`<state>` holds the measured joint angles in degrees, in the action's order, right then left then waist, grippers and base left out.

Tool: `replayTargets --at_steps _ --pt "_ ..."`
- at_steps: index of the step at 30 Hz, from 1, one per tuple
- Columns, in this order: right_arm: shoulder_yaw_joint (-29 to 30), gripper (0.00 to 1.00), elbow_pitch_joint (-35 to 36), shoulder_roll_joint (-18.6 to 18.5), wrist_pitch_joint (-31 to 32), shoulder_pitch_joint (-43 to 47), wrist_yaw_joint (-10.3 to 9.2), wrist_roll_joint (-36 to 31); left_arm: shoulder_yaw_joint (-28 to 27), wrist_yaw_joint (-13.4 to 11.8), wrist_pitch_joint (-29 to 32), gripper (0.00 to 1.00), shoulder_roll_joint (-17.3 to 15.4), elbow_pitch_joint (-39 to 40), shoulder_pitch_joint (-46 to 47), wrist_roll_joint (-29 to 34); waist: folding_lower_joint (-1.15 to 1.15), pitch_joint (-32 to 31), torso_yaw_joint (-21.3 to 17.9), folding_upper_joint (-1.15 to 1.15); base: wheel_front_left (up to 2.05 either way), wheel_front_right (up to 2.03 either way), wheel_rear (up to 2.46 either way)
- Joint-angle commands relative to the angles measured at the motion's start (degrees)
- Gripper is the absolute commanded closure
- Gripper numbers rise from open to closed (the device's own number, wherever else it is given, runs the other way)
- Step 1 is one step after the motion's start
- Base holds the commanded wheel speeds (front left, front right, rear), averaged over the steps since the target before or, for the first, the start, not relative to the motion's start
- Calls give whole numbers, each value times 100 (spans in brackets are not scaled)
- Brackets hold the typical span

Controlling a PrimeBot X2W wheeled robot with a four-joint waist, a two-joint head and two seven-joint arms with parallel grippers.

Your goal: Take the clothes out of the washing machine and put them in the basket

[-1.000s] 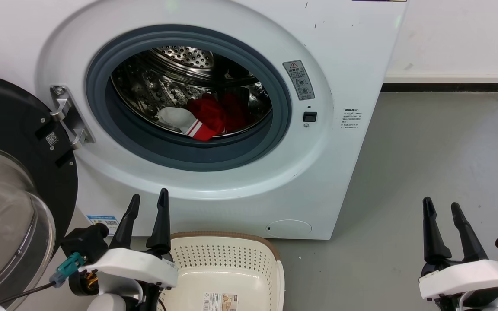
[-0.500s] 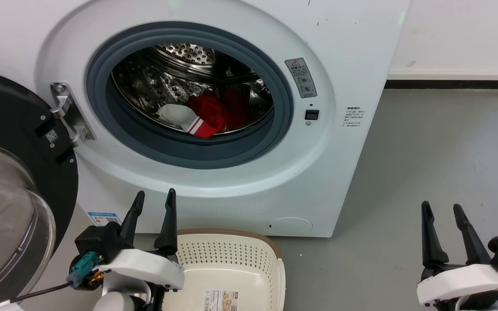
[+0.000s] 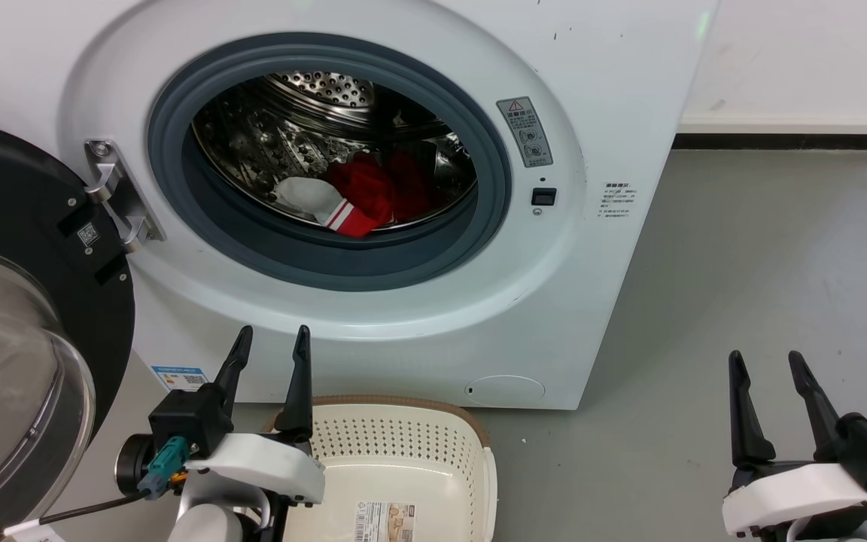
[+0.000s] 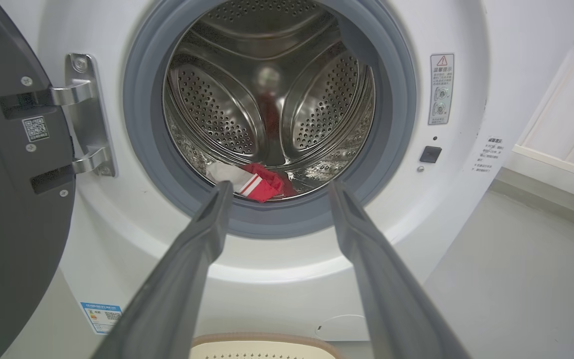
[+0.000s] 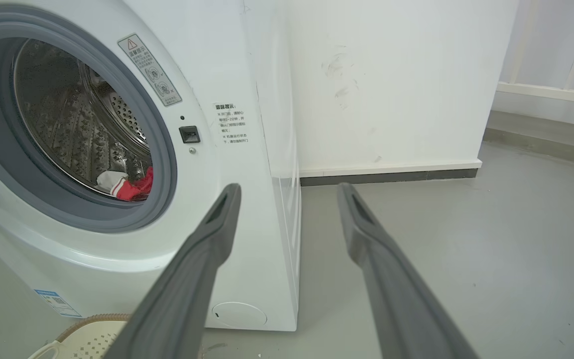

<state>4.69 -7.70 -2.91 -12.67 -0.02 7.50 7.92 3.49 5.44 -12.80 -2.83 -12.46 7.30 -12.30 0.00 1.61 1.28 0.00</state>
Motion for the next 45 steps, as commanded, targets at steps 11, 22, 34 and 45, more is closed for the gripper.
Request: replayTargets --at_steps 11,22,34,45 --pt "14 0 98 3 -134 3 -2 -529 34 -77 -145 0 -8 -78 95 501 0 7 20 0 0 0 0" --pt "36 0 117 5 -213 39 -2 -896 53 -99 -253 0 -7 -139 138 884 0 55 32 0 0 0 0" --pt "63 0 38 5 -171 6 -3 -755 -4 -148 -242 0 -7 -193 113 773 0 42 18 0 0 0 0" --pt "56 0 -3 5 -154 -12 -3 -747 -39 -191 -242 0 -7 -227 125 830 0 50 12 0 0 0 0"
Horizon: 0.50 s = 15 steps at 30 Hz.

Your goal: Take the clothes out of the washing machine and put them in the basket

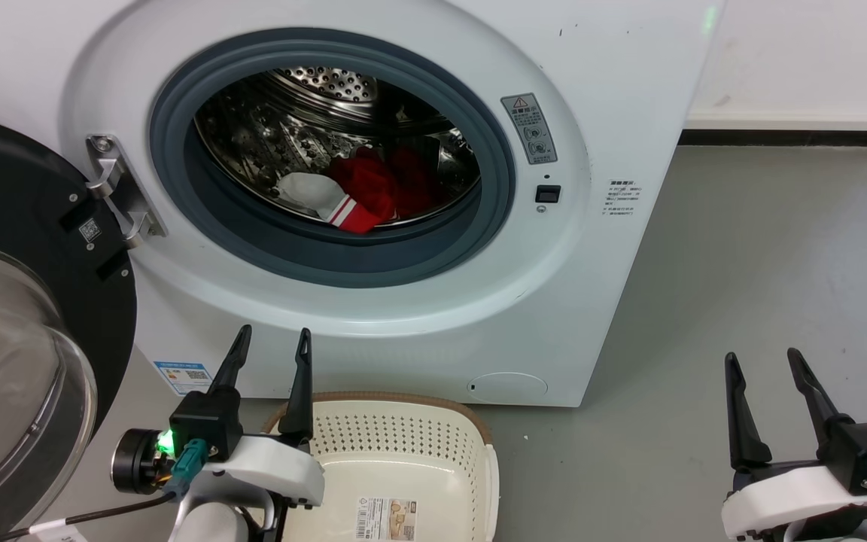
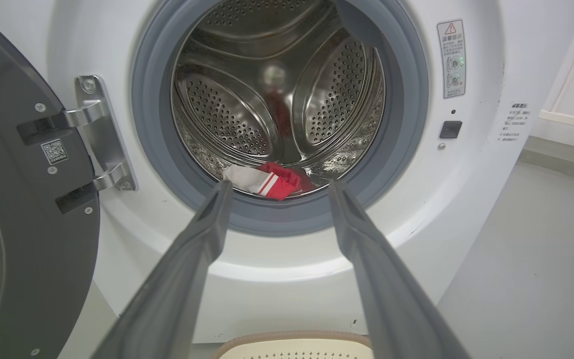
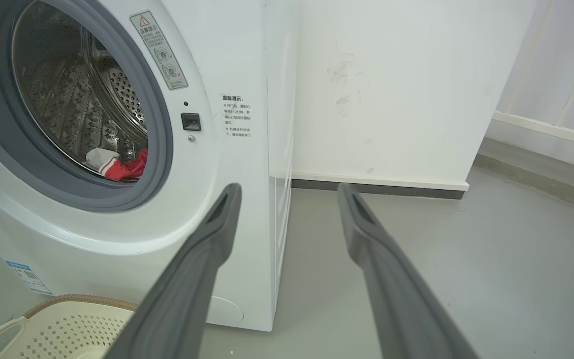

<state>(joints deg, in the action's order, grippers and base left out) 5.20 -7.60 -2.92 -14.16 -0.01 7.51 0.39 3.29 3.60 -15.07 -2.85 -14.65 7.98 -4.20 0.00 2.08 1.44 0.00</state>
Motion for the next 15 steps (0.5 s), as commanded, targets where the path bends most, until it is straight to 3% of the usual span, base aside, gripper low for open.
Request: replayTargets --at_steps 1,15 --pt "3 0 -13 7 -4 -23 -4 12 -30 -7 -16 0 -5 -17 75 28 0 11 -9 0 0 0 0" --pt "-118 0 158 7 29 -317 -4 67 -196 -163 -16 0 -18 -622 925 51 0 615 -290 0 0 0 0"
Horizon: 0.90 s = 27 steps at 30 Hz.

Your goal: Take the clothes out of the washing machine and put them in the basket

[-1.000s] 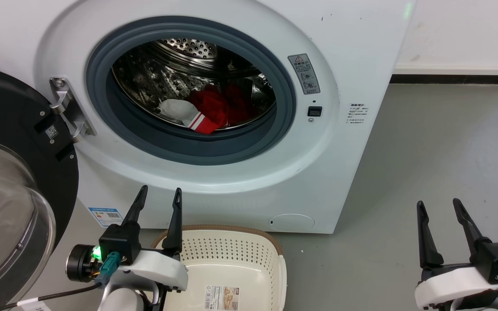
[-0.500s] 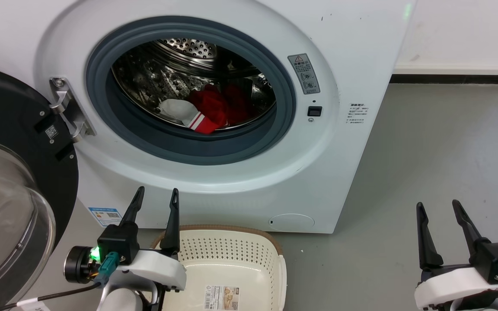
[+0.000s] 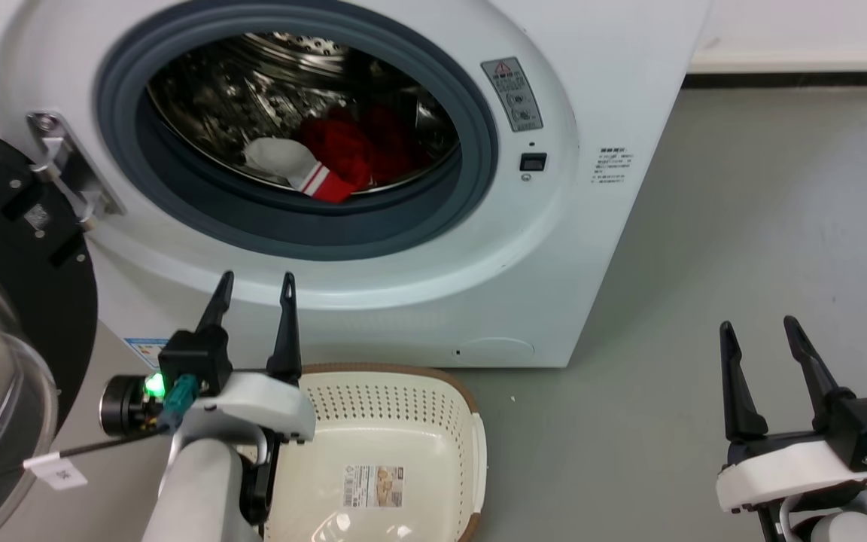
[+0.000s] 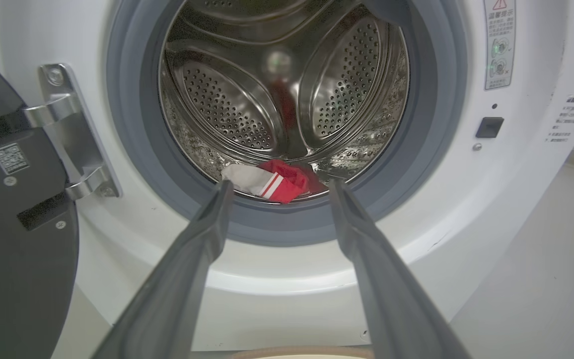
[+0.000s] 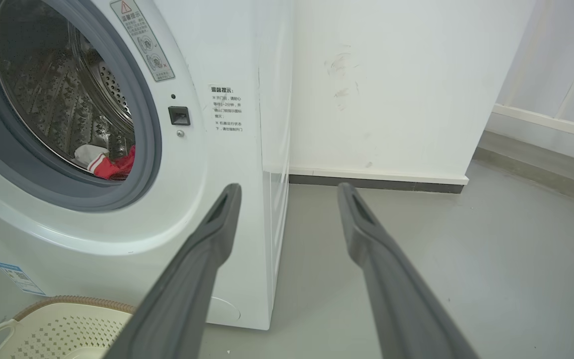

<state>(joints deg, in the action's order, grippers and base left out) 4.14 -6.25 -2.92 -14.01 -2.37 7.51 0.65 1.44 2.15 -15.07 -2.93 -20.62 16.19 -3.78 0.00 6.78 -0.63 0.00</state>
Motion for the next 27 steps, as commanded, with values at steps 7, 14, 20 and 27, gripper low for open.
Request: replayTargets --at_steps 7,14,20,27 --pt "-98 0 217 8 -46 -537 -4 160 -100 -144 -15 0 -81 -465 1201 54 0 1216 -223 0 0 0 0" --pt "-237 0 291 8 -88 -925 -4 241 -173 -233 -15 0 -227 -730 2083 70 0 1981 -210 0 0 0 0" --pt "-405 0 342 7 -110 -1136 -4 293 -234 -247 16 0 -443 -1143 2762 68 0 2331 -262 0 0 0 0" --pt "-656 0 344 7 -124 -1349 -4 499 -186 -153 404 0 -831 -1688 3769 139 0 2673 -502 0 0 0 0"
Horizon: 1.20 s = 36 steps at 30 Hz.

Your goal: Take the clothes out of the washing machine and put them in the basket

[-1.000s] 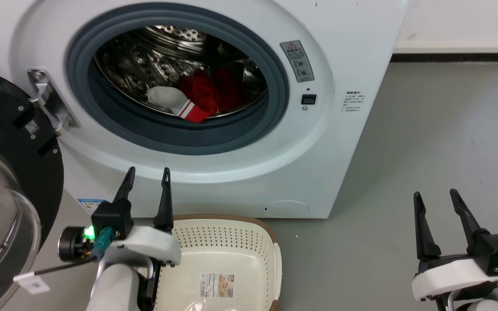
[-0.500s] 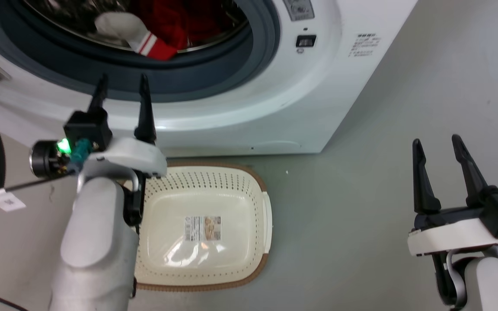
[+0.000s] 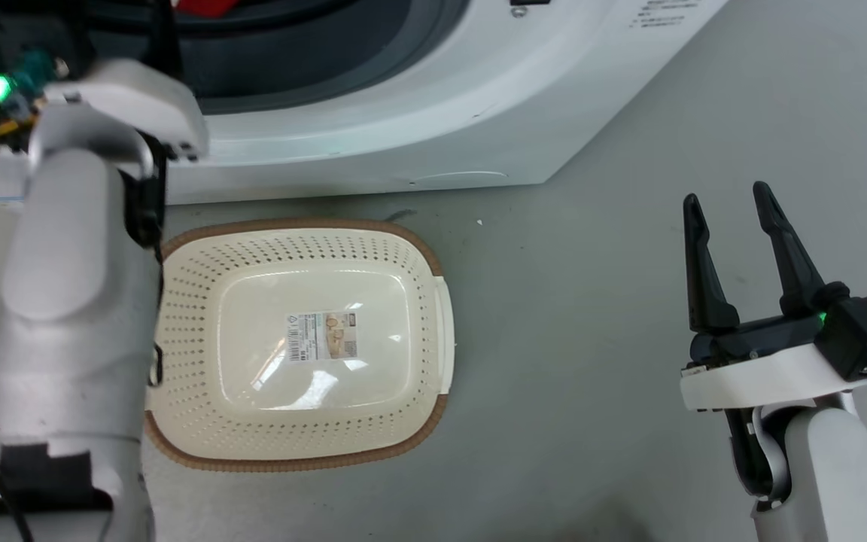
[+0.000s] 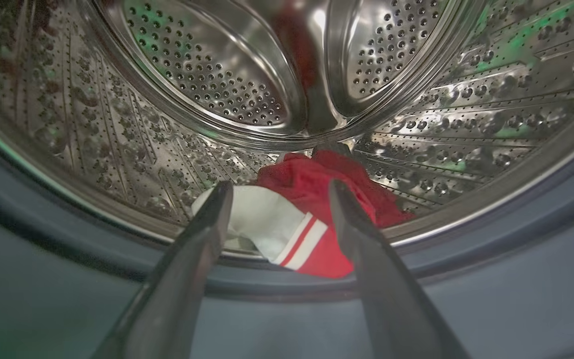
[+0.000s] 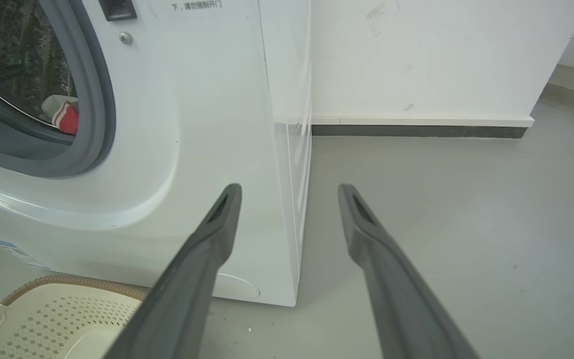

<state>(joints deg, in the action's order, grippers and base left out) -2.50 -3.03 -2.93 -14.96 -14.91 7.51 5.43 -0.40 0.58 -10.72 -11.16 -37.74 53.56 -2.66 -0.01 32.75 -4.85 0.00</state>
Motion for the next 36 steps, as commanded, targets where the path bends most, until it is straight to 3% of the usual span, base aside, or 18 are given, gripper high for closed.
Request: replayTargets --at_steps 1,16,28,33,36 --pt "-24 0 19 9 -31 -111 -4 53 17 34 60 0 -68 -51 188 47 1 117 -123 0 0 0 0" --pt "-481 0 -2 9 -26 -409 -4 422 425 319 1737 0 -727 -1348 2143 353 1 551 -683 0 0 0 0" --pt "-685 0 -18 10 -26 -526 -4 620 650 187 3210 0 -1099 -2115 2800 554 1 823 -948 0 0 0 0" --pt "-730 0 28 10 -25 -550 -4 684 660 66 3677 100 -1135 -2191 2877 522 1 869 -972 0 0 0 0" --pt "-736 0 35 9 -25 -568 -4 695 665 22 3761 100 -1104 -2124 2880 491 1 875 -960 0 0 0 0"
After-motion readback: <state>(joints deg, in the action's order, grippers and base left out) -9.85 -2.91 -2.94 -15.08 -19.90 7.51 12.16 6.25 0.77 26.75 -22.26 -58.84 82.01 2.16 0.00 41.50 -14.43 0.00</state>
